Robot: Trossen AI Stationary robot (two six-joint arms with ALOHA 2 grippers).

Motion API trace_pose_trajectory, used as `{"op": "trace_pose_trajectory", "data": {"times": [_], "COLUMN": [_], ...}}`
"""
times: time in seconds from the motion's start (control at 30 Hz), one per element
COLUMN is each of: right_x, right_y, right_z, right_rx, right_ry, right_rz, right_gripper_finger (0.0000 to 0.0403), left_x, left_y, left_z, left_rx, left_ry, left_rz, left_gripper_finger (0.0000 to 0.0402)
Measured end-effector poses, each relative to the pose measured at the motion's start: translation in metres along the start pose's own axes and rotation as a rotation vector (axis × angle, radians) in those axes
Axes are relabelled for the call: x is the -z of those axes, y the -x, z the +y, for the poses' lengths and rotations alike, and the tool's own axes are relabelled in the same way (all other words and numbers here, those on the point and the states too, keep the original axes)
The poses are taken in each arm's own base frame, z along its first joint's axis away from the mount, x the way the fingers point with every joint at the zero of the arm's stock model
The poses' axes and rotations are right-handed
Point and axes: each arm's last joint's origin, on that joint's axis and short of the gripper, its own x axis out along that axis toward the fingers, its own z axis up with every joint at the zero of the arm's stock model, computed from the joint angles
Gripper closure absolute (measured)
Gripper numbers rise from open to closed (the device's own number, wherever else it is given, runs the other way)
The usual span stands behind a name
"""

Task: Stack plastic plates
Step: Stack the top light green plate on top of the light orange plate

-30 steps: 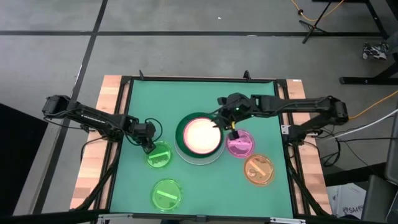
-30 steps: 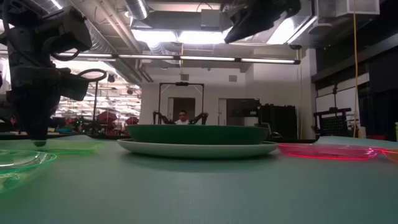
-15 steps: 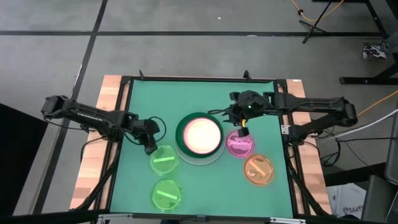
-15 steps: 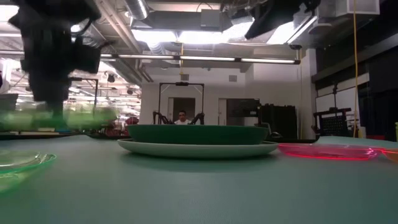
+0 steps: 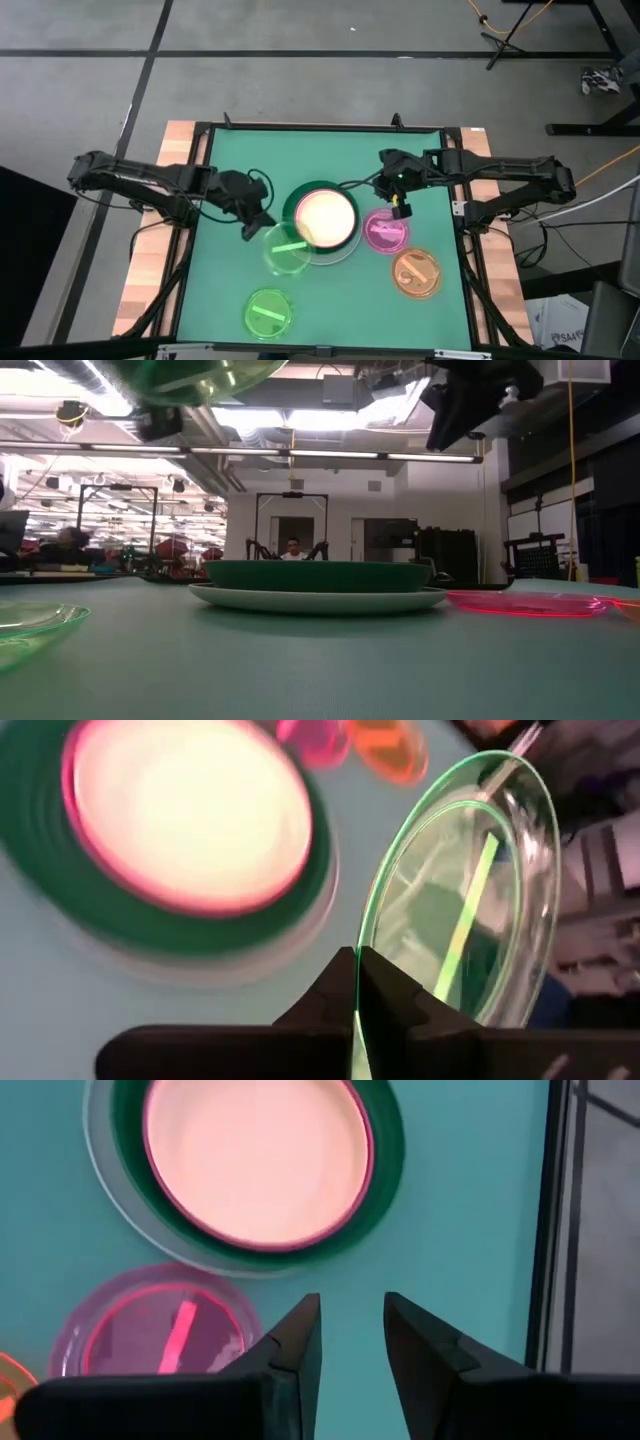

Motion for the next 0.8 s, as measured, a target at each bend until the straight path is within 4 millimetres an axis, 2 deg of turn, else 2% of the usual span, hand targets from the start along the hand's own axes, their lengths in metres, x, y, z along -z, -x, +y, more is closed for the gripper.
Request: {"op": "trace_pose_trajectory", "data": {"times": [0.1, 0.27, 0.57, 0.8], "right_x": [0.001, 0.001, 0.001, 0.001], "right_y": [0.000, 0.000, 0.000, 0.000], "right_z": [0.000, 0.000, 0.000, 0.000], "right_rx": [0.011, 0.011, 0.011, 0.011], "right_ry": [0.001, 0.001, 0.001, 0.001], "right_rz": [0.016, 0.016, 0.016, 0.015], "right_gripper_finger": [0.0301, 0.0301, 0.0301, 0.0301], "left_x": [-0.016, -0.032, -0.047, -0.049], "left_y": [-0.008, -0.036, -0.088, -0.121], "left_z": [-0.002, 0.010, 0.057, 0.092], "left_rx": [0.016, 0.000, -0.143, -0.221], "left_ry": [-0.022, 0.009, 0.110, 0.171], "left_rz": [-0.078, -0.118, -0.081, -0.045], "left_gripper_finger": [0.0401, 0.0401, 0.0401, 0.0401]}}
